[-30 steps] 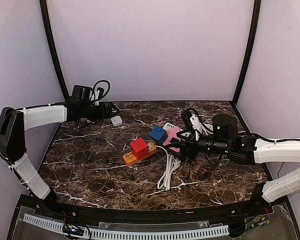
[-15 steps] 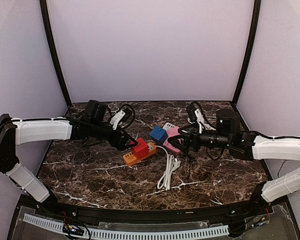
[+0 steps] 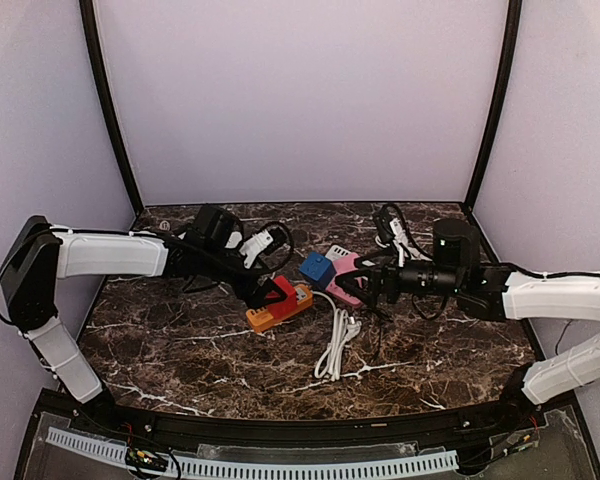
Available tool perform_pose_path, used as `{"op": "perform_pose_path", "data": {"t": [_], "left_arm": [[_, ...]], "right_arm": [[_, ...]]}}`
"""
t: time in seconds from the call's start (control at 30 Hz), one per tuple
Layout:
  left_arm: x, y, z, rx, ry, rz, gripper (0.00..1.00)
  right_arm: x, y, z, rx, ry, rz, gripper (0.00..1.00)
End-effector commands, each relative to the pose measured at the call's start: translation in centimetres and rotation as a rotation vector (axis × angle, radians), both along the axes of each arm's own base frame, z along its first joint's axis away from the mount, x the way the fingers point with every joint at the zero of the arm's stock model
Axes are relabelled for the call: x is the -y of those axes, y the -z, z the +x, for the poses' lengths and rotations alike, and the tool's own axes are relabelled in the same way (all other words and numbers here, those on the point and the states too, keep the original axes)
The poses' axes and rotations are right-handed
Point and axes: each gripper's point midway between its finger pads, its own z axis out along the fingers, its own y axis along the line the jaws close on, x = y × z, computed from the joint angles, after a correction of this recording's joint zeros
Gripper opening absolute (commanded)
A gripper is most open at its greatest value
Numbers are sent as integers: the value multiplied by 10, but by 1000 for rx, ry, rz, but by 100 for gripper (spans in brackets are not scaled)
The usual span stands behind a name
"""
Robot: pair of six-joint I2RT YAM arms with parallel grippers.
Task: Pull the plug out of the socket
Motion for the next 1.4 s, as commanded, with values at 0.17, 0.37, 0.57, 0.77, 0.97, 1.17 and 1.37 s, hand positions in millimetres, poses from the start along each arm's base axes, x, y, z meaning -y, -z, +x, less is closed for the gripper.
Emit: {"op": "perform_pose_path", "data": {"t": [0.17,0.37,0.57,0.77,0.97,1.17,1.37], "left_arm": [[8,22,-3,10,69,116,93],[6,36,-3,20,81,204,83],[-1,28,-7,65,54,227,61],[-1,20,-44,93,111,205,46],[1,17,-87,74,226,156,42],[-3,12,-111,92,308,127,38],[-2,11,-121,111,350,133,37]], "right_arm": [[3,4,2,-5,5,18,99],[4,11,4,-13,8,5,99],[5,21,7,-34,24,-15,99],[4,37,2,-51,-1,-31,97],[-1,52,-14,-2,-112,-49,87],[-22,90,-39,95,-235,-191,78],[-39,127,-46,138,-294,-290,63]]}}
